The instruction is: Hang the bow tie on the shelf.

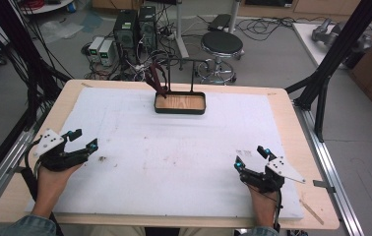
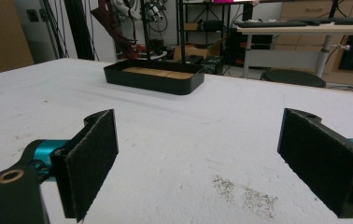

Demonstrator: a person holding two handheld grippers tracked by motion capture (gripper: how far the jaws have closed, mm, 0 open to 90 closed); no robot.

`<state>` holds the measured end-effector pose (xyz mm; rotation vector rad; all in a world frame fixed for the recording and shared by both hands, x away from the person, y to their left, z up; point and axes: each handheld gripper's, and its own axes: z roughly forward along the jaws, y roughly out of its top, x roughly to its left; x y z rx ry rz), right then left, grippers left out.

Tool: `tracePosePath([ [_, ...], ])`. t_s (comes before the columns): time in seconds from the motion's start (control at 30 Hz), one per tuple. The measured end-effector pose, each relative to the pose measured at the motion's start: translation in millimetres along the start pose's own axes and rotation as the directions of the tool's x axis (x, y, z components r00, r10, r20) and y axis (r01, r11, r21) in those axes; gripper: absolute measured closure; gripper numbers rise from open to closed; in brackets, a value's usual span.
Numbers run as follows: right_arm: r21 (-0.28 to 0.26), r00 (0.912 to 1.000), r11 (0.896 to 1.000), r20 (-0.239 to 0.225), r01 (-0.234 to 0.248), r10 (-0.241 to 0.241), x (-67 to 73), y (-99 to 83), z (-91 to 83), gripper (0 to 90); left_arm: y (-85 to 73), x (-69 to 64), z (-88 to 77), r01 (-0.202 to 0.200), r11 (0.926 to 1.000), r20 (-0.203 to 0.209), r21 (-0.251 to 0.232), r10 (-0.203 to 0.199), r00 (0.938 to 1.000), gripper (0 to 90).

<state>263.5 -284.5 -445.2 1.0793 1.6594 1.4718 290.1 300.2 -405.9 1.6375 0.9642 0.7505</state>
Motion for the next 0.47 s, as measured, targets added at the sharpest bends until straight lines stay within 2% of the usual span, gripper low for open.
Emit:
tracePosePath([
  [0.2, 0.001, 1.0, 1.0, -0.001, 0.003, -0.003, -0.1, -0.1, 0.1, 11.3, -14.8, -2.0, -3.1, 0.007, 0.9999, -0.01, 0.015, -0.007, 0.9999, 29.8],
  [0.47, -0.001, 1.0, 1.0, 0.0, 0.006, -0.006, -0.3, 0.0, 0.3, 11.3, -17.4, -2.5, -2.1, 0.013, 0.9997, -0.013, 0.02, -0.012, 0.9998, 29.6],
])
